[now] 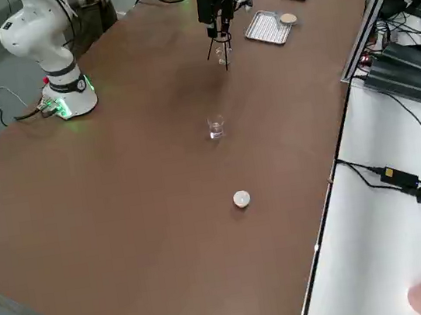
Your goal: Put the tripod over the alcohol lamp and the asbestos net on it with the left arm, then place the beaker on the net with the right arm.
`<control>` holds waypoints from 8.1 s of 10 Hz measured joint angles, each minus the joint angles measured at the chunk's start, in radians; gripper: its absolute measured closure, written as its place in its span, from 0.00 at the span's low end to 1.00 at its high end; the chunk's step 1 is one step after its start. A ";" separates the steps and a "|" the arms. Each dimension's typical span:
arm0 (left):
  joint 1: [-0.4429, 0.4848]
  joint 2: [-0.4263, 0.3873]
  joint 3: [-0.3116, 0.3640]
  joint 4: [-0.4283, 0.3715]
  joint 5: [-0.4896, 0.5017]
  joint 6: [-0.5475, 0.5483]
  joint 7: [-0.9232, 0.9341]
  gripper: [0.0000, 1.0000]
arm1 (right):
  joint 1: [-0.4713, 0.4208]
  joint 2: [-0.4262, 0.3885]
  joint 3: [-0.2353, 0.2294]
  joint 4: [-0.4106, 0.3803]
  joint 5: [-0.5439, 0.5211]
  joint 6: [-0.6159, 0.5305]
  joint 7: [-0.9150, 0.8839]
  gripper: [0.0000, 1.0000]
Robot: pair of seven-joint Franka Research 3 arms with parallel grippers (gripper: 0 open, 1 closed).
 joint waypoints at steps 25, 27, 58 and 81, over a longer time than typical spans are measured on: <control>0.846 -0.227 -0.231 -0.110 -0.037 -0.105 0.966 0.44 | -0.112 0.157 -0.004 -0.090 0.668 0.354 -1.401 0.00; 0.886 -0.193 -0.232 -0.123 -0.100 -0.103 1.088 0.35 | -0.162 0.211 -0.004 -0.095 0.789 0.356 -1.722 0.00; 1.055 0.238 -0.097 -0.051 -0.564 0.080 2.148 0.19 | -0.455 0.417 -0.022 -0.597 1.273 0.086 -2.718 0.00; 1.041 0.260 -0.094 -0.054 -0.617 0.027 2.175 0.64 | -0.399 0.576 0.010 -0.492 1.389 0.168 -2.759 0.00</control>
